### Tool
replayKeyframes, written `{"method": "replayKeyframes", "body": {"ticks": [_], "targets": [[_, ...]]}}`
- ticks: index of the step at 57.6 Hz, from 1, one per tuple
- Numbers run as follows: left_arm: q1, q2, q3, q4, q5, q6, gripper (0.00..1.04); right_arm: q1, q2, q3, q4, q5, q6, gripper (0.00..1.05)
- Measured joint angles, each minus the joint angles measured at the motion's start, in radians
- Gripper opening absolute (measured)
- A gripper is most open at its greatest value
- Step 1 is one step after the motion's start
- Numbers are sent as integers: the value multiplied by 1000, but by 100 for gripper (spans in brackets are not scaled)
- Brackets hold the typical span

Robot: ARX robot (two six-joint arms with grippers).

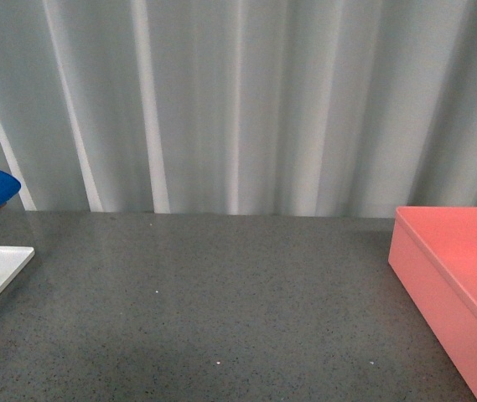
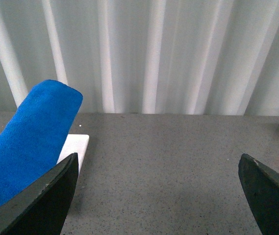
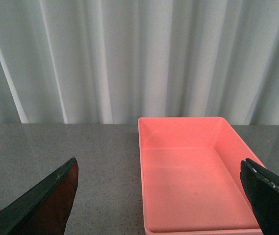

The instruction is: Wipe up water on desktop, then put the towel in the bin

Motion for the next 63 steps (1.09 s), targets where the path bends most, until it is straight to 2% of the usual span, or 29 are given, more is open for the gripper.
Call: {"method": "replayKeyframes", "body": {"ticks": [52,53,55,58,61,63], "targets": [[0,0,0,0,0,0,98,0,0,0,0,0,0,98],[5,12,5,-16,18,-6,98,0,0,0,0,0,0,98],[16,82,62,-168,100,-54,98,0,0,0,0,0,0,98],[2,232,156,-362,160,-113,98,0,0,0,0,0,0,98],[-32,364,226,-473,141,-161,98,0,0,0,0,-3,0,98],[-56,428,250,-476,126,-179,98,0,0,0,0,-1,0,98]]}}
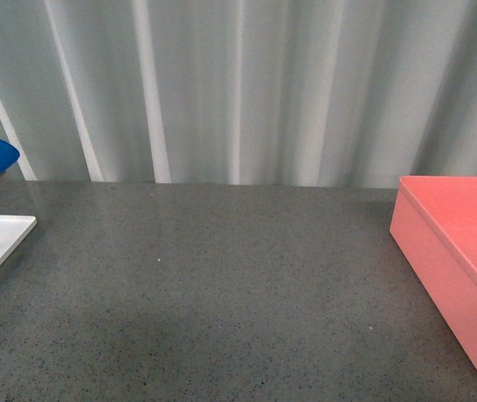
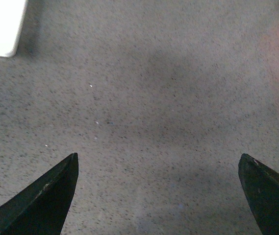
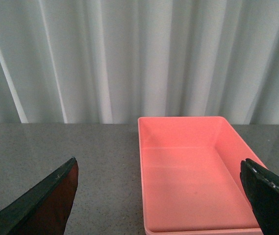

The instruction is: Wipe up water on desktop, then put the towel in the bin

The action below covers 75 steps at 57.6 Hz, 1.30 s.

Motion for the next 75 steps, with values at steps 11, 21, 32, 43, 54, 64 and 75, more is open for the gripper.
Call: {"method": "replayKeyframes", "body": {"ticks": [11,21,32,43,54,64,75], "targets": [[-83,372,199,280,-24,8,98,0,0,0,0,0,0,98],[-31,889,575,370,-18,118,98,0,0,0,0,1,0,98],[52,1296,1030,168,-40,283,98,0,0,0,0,0,0,98],[166,1579,1425,-11,-98,394,98,0,0,0,0,0,0,98],[272,1733,1659,-68,-170,420,98,0,0,0,0,1,0,98],[311,1767,1679,-79,-174,438,98,0,0,0,0,0,0,98],[324,1783,1645,-13,-187,459,98,0,0,0,0,0,0,98]]}}
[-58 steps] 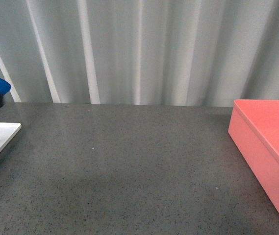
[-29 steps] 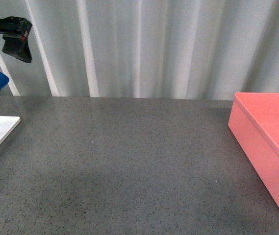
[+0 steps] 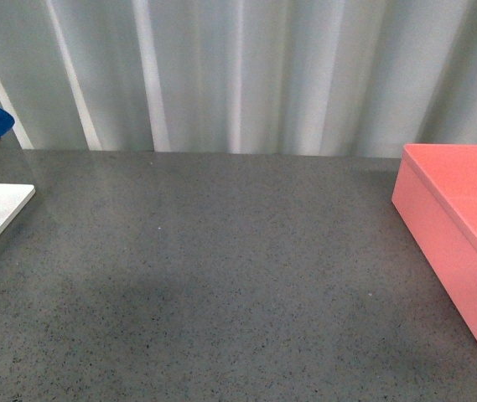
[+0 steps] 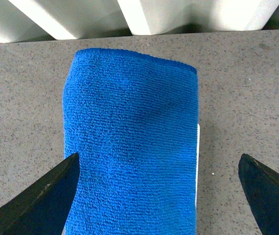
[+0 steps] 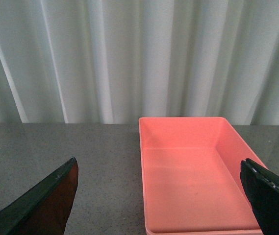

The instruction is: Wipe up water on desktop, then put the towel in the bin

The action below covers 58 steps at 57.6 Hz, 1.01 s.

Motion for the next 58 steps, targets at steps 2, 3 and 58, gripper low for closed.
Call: {"method": "replayKeyframes", "body": {"ticks": [2,3,58], "targets": [[2,5,-5,15,-2,2,98,0,0,0,0,0,0,98],[3,8,-8,25,-5,3,98,0,0,0,0,0,0,98],[24,85,-99,148,-53,31,46,0,0,0,0,0,0,98]]}}
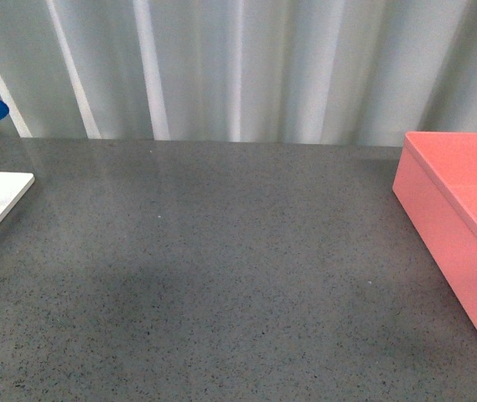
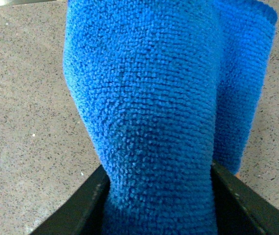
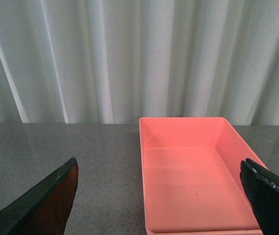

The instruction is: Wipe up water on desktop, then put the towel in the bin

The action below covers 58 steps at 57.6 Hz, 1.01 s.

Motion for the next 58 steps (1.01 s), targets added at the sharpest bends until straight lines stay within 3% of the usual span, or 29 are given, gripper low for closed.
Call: {"method": "replayKeyframes", "body": {"ticks": [11,31,39,58], "targets": [[-3,-6,-1,-1,-6,26,22,0,0,0,0,0,0,98],[-18,-43,-8,-33,24,29,18,0,0,0,0,0,0,98],[-27,-74,27,-58,51,21,9,0,0,0,0,0,0,98],[-62,-120,36,-80,114,-16,8,0,0,0,0,0,0,98]]}}
